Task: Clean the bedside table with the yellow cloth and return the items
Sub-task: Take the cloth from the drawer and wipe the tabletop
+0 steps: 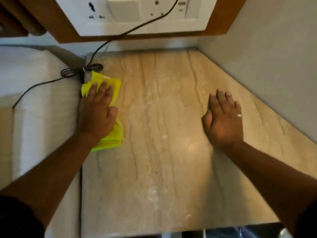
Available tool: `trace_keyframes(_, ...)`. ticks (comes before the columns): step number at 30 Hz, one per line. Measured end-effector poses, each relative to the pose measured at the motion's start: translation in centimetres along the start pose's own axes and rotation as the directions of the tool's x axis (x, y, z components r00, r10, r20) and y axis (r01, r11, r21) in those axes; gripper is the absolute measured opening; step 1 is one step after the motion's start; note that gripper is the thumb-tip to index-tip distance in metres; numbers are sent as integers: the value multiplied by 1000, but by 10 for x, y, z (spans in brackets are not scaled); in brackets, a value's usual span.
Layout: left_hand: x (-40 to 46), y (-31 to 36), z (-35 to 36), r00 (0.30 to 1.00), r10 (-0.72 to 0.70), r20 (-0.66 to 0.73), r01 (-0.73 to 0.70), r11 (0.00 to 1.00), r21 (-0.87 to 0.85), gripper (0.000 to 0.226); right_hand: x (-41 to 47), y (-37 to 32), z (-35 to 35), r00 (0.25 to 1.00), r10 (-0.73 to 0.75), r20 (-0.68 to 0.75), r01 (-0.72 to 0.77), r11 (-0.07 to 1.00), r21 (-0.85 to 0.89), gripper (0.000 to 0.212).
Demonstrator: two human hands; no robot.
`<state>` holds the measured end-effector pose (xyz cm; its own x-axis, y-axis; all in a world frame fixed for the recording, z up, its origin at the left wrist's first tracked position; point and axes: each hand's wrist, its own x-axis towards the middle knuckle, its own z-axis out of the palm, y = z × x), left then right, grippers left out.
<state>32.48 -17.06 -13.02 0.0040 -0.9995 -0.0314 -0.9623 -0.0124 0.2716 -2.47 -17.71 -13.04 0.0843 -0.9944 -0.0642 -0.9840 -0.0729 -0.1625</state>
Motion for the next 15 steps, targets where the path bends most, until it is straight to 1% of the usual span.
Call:
trace_keyframes(2, -75, 7, 7, 998, 54, 37, -55, 997, 44, 73, -1, 1, 2, 999, 4, -41, -3, 1000, 18, 59)
trace_keyframes(3, -119, 15, 10, 992, 97, 81, -102, 993, 57, 75, -1, 2, 2, 999, 10, -41, -9, 1000, 21, 59)
trace_keyframes(5, -199, 38, 14, 956, 207, 210, -221, 974, 46, 85, 0, 4, 1, 999, 15, -33, -14, 1000, 21, 59)
trace_keyframes(6, -225, 50, 18, 935, 243, 258, -261, 965, 37, 89, -1, 6, 1, 999, 17, -29, -16, 1000, 18, 59)
trace_keyframes(7, -239, 58, 20, 925, 243, 294, -262, 965, 29, 90, 0, 5, 1, 1000, 16, -25, -16, 1000, 17, 59)
trace_keyframes(9, -235, 70, 22, 932, 202, 303, -217, 976, 18, 87, 0, 3, 2, 1000, 10, -21, -9, 1000, 23, 58)
trace_keyframes(11, -205, 85, 20, 937, 224, 269, -233, 973, 2, 80, 1, 3, 1, 1000, 4, -27, -3, 1000, 29, 56)
trace_keyframes(13, -151, 102, 22, 949, 226, 221, -233, 972, 6, 70, -1, 4, 0, 1000, 1, -29, 0, 1000, 25, 55)
trace_keyframes(15, -77, 119, 24, 971, 160, 179, -168, 985, 32, 72, -2, 5, -2, 1000, -1, -15, 1, 1000, 17, 56)
